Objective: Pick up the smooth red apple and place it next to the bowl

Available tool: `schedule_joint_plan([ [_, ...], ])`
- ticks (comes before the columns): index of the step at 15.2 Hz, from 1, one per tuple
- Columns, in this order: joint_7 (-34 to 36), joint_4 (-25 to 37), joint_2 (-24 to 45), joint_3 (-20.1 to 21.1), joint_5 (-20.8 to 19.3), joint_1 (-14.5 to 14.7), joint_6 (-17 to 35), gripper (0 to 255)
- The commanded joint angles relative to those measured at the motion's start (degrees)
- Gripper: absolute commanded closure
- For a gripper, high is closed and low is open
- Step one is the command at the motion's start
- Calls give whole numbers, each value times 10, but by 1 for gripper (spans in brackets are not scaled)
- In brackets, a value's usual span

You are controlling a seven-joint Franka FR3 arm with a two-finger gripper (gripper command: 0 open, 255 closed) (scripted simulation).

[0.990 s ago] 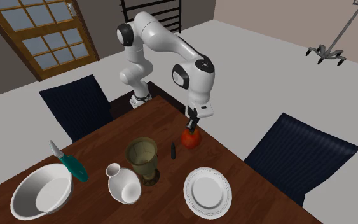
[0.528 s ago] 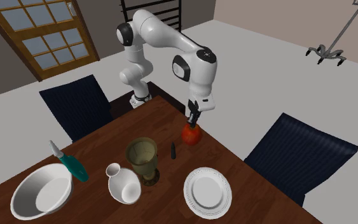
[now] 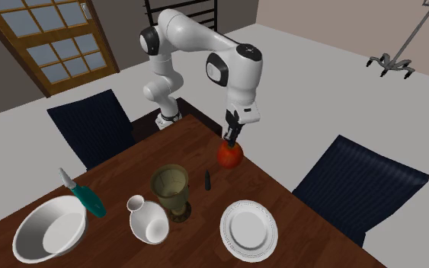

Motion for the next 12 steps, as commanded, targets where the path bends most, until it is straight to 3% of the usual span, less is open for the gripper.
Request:
schedule_joint_plan([
  [1,-1,20,2,0,0,0,-18,255],
  [12,-9,139,26,-1,4,-2,-113,255],
])
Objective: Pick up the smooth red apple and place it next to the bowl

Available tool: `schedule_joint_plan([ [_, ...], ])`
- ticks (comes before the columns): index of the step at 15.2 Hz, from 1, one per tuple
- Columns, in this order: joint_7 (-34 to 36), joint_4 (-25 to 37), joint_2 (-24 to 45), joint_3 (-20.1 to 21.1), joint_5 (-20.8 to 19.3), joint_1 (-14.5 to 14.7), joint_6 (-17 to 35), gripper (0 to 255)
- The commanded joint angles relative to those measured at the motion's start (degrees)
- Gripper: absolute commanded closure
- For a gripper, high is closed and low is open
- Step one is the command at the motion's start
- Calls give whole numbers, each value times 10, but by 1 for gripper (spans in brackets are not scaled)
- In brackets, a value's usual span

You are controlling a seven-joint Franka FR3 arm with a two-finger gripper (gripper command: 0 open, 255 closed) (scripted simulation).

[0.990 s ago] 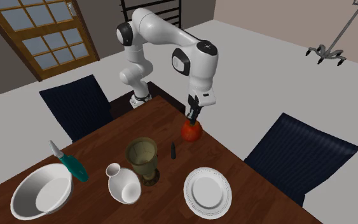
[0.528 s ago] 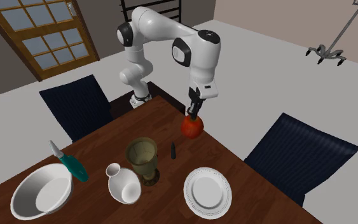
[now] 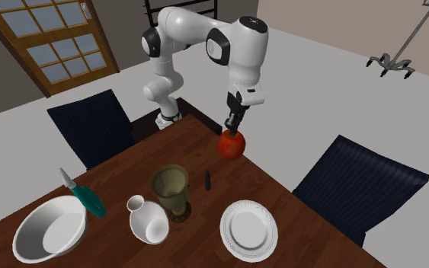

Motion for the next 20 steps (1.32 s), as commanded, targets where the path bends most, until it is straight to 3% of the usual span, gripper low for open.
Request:
schedule_joint_plan([
  [1,-2,25,7,-1,1,-1,-19,255],
  [5,-6,69,20,-1,3,-3,-50,255],
  [12,-77,-54,-72,-32,-8,-42,-11,255],
  [20,-170,-132,-136,-78,-21,-89,13,255],
])
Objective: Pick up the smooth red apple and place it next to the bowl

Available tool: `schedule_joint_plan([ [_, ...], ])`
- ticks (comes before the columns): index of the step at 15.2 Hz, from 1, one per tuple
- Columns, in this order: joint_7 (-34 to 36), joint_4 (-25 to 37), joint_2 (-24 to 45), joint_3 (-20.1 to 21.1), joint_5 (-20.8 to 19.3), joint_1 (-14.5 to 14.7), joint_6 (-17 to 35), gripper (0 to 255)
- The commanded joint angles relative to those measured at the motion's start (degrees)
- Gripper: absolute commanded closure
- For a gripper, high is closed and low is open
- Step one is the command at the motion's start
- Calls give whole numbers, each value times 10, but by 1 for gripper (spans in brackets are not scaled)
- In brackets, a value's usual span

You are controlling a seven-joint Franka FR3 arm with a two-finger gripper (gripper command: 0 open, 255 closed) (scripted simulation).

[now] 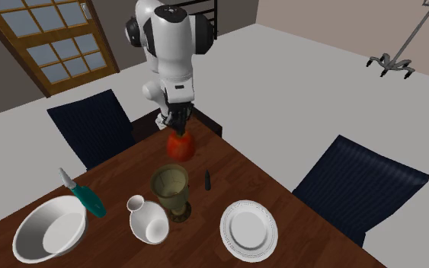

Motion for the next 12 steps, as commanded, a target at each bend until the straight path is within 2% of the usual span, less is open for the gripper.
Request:
schedule_joint_plan([
  [1,-27,-10,-9,-14,-2,-13,4,255],
  [12,-175,-27,-26,-95,-7,-80,19,255],
])
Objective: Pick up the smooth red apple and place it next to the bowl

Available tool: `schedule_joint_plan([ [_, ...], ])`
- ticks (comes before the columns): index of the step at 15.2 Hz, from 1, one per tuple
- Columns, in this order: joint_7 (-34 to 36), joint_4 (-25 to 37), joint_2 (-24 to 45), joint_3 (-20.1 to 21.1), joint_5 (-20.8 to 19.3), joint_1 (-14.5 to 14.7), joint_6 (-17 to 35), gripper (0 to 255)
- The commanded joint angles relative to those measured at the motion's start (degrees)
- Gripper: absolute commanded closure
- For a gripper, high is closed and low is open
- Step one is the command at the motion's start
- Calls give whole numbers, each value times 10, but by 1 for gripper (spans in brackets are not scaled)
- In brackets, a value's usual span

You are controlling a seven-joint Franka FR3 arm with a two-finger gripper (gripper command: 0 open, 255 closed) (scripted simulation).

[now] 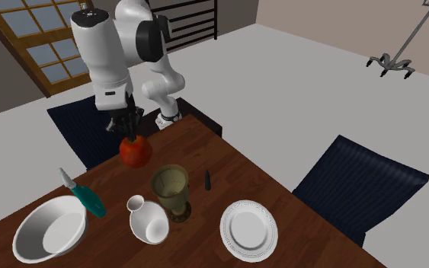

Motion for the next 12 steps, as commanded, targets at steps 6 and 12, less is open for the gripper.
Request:
schedule_joint_plan([
  [6,-105,27,24,-57,15,-47,3,255],
  [12,-206,84,81,-108,53,-98,-1,255],
])
